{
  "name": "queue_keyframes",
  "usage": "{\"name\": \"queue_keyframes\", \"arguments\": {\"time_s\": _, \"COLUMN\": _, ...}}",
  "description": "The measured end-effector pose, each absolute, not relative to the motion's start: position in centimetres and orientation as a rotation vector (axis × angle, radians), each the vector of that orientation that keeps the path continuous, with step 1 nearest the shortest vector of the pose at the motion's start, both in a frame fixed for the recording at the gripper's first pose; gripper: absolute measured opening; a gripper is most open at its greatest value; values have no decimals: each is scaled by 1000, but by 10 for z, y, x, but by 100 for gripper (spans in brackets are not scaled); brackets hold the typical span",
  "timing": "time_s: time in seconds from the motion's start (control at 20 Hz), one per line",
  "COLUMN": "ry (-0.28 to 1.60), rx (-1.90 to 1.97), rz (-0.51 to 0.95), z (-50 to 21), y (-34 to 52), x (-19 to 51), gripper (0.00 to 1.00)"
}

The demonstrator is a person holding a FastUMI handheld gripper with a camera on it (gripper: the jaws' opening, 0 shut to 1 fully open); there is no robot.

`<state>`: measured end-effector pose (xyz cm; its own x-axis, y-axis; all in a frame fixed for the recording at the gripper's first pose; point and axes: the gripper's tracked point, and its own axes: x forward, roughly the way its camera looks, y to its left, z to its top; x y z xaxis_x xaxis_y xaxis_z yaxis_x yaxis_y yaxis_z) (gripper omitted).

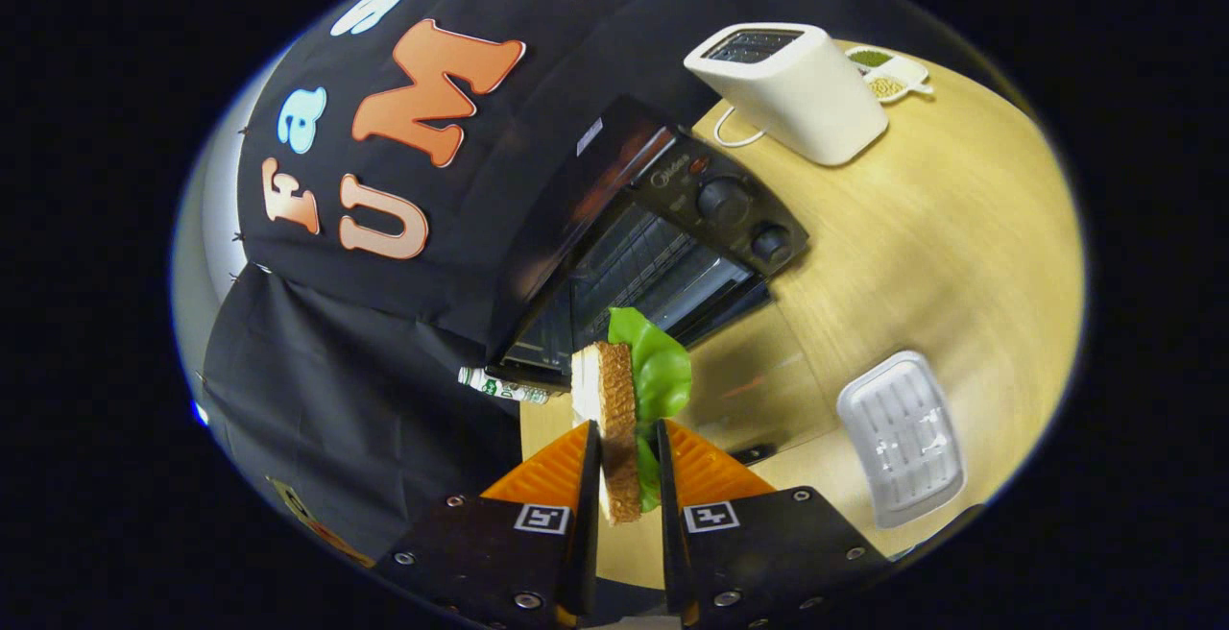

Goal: Open the toaster oven, put the food inside, and close the toaster oven door.

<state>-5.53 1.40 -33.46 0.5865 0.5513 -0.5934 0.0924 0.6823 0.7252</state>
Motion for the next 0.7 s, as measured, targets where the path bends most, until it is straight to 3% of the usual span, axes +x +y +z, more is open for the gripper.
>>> {"name": "queue_keyframes", "arguments": {"time_s": 0.7, "ry": 885, "rx": 980, "rz": 184, "z": -372, "y": 70, "x": 16, "gripper": 29}}
